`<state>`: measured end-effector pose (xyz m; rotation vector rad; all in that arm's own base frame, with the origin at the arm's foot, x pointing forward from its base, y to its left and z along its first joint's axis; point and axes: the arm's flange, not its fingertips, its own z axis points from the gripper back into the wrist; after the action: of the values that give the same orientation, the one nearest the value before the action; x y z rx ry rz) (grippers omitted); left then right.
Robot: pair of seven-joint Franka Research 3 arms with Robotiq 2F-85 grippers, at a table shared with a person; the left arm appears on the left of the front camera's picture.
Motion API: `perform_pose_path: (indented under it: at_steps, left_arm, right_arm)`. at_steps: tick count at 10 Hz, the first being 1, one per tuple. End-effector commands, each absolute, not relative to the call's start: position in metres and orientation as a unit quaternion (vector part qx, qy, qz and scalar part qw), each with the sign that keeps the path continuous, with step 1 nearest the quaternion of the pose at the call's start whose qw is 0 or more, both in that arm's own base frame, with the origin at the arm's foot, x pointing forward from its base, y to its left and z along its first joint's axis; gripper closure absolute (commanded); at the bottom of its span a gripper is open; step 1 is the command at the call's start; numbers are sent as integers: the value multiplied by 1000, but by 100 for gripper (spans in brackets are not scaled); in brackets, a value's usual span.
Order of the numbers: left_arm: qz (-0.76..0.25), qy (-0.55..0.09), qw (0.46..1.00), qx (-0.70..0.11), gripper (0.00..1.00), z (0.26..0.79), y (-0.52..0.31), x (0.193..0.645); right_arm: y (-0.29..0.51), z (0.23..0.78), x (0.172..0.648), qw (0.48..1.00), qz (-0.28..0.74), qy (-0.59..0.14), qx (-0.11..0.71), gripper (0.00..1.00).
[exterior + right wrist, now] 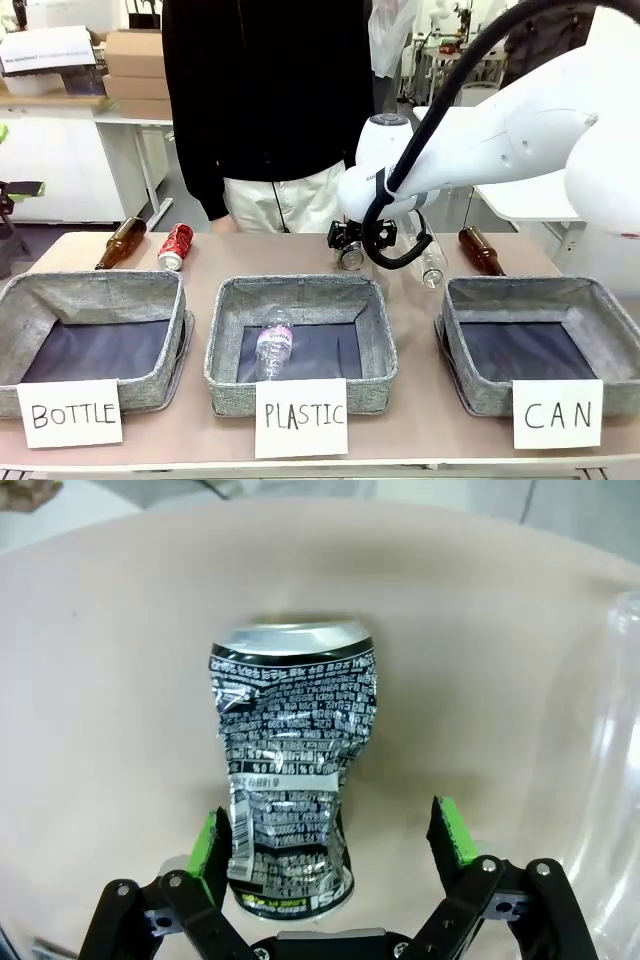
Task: Sort the can waste into the basket.
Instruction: Pick up the can waste from the table and place it in the right Fabric basket.
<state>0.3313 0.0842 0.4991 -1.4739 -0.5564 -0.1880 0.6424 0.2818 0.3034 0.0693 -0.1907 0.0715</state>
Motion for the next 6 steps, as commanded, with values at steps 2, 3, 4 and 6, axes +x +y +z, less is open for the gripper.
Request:
perform_pose_path:
  at_steps: [2, 3, 4, 6]
  left_arm:
    - [-92, -259, 692, -667, 0, 501, 84, 331]
    - [-92, -259, 692, -667, 0, 501, 84, 331]
    - [-92, -259, 692, -667, 0, 501, 84, 331]
    - [-92, -259, 692, -667, 0, 501, 84, 331]
  right_arm:
    - [289, 304, 647, 994, 26, -100, 21, 0]
    - [291, 303, 646, 994, 34, -96, 27, 26]
    - [293, 302, 646, 995, 37, -89, 29, 59]
    - [294, 300, 644, 995, 43, -79, 39, 100]
